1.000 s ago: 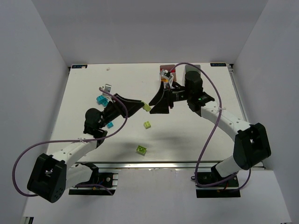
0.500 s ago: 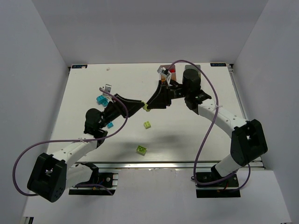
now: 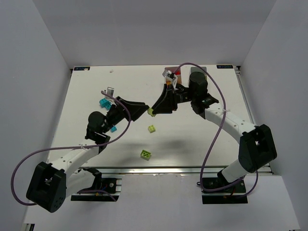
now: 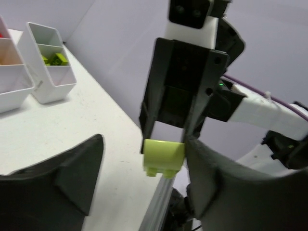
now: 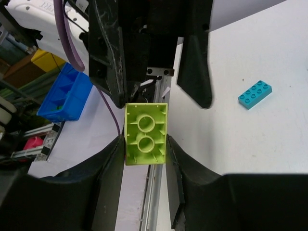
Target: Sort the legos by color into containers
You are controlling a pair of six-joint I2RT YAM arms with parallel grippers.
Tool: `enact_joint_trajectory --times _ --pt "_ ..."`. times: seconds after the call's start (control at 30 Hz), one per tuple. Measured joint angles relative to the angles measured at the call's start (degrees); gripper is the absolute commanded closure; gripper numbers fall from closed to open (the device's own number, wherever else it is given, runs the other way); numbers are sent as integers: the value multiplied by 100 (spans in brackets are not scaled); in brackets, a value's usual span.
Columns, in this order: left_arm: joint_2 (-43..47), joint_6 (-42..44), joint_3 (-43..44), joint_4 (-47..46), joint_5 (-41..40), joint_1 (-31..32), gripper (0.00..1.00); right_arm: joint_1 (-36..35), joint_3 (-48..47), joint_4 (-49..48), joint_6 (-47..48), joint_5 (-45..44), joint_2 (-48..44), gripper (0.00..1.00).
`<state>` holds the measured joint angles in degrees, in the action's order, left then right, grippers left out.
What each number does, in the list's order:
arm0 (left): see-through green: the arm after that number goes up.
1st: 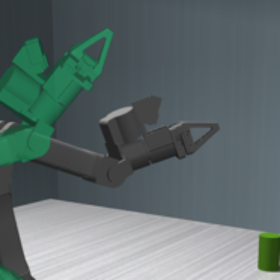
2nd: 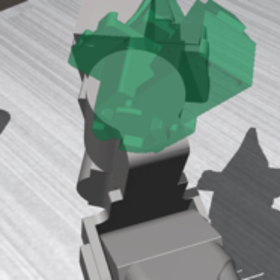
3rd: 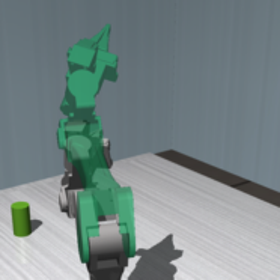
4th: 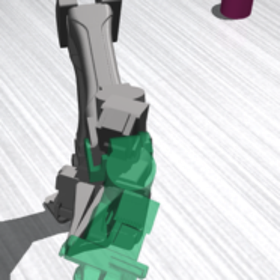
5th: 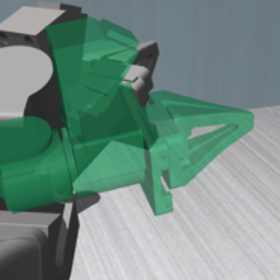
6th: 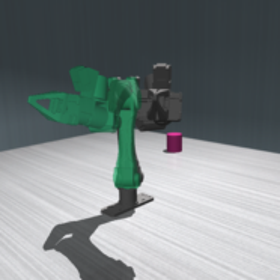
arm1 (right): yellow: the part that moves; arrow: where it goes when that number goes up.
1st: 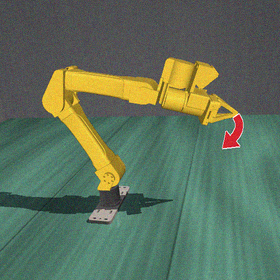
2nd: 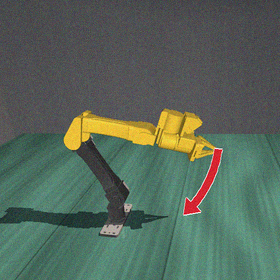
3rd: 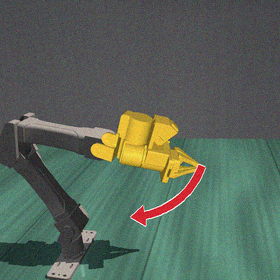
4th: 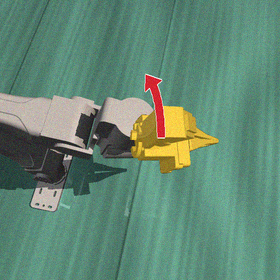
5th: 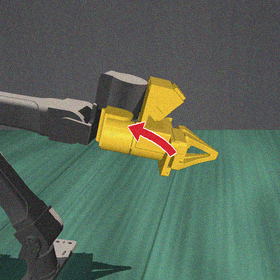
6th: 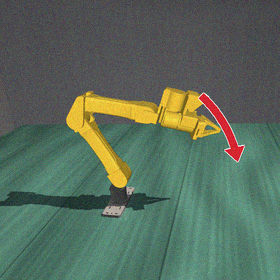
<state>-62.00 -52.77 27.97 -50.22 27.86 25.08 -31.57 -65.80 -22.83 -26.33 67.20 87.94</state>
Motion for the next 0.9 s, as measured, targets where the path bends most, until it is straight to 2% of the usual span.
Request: enact_joint_trajectory --times 0.03,0.23,0.27,0.37,0.47,0.6,0.7,0.9 --pt "31 44 22 116 -68 0 14 11 13 63 76 15 -35 100" --pt "192 393 302 1047 -627 -13 7 195 15 702 815 28 -295 100" --pt "236 439 343 1228 -752 -20 3 245 15 866 1014 17 -332 100" --pt "426 612 522 2011 -1246 -52 2 444 -76 1624 1794 -181 -385 100" --pt "605 710 826 2977 -1974 -66 2 610 -461 2699 3040 -815 -293 100" --pt "826 872 1228 4175 -2868 -120 2 763 -1132 3613 4588 -1779 61 100" --pt "997 962 1333 4828 -3176 -177 2 826 -1392 3930 5563 -2485 337 100" --pt "1045 1008 1421 5895 -3300 -203 5 920 -1436 4229 7121 -3799 789 100"
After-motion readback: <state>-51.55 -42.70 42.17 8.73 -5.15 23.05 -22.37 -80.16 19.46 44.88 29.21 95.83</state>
